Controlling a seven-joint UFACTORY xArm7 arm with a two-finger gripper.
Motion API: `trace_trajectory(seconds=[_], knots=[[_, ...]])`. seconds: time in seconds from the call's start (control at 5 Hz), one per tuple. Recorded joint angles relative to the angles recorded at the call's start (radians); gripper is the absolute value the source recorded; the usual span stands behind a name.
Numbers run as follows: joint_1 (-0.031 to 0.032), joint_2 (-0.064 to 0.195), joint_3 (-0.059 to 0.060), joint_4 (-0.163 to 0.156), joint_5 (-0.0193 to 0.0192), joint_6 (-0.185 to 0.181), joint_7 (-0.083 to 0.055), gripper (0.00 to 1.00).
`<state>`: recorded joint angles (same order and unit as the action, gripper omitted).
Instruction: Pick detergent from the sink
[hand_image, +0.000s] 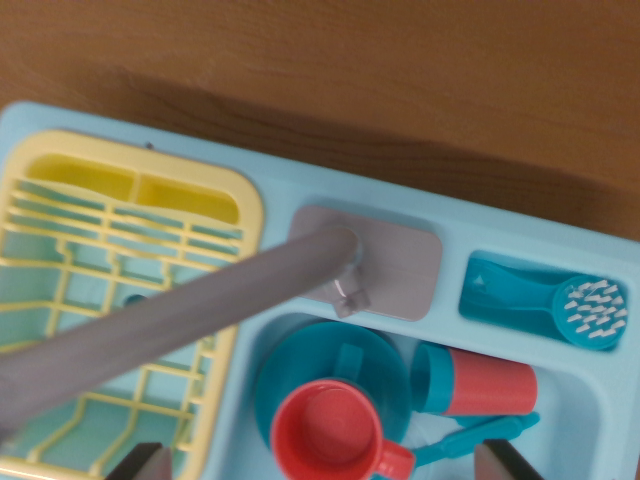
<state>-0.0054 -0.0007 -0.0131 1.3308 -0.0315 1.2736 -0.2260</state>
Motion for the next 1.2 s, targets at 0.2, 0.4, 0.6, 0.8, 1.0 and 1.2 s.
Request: trace_trajectory(seconds=[0.2, 0.4, 0.6, 0.8, 1.0, 1.2], knots=[[-0.0089, 0.002, -0.01, -0.044, 0.001, -0.045, -0.036, 0.0], [-0.0089, 0.002, -0.01, -0.044, 0.001, -0.045, -0.036, 0.0], [-0.0181, 0.004, -0.02, -0.09, 0.0021, -0.091, -0.072, 0.0], [-0.0181, 0.004, -0.02, -0.09, 0.0021, -0.091, -0.072, 0.0], [-0.0277, 0.005, -0.031, -0.138, 0.0031, -0.139, -0.111, 0.0], [-0.0277, 0.005, -0.031, -0.138, 0.0031, -0.139, -0.111, 0.0]])
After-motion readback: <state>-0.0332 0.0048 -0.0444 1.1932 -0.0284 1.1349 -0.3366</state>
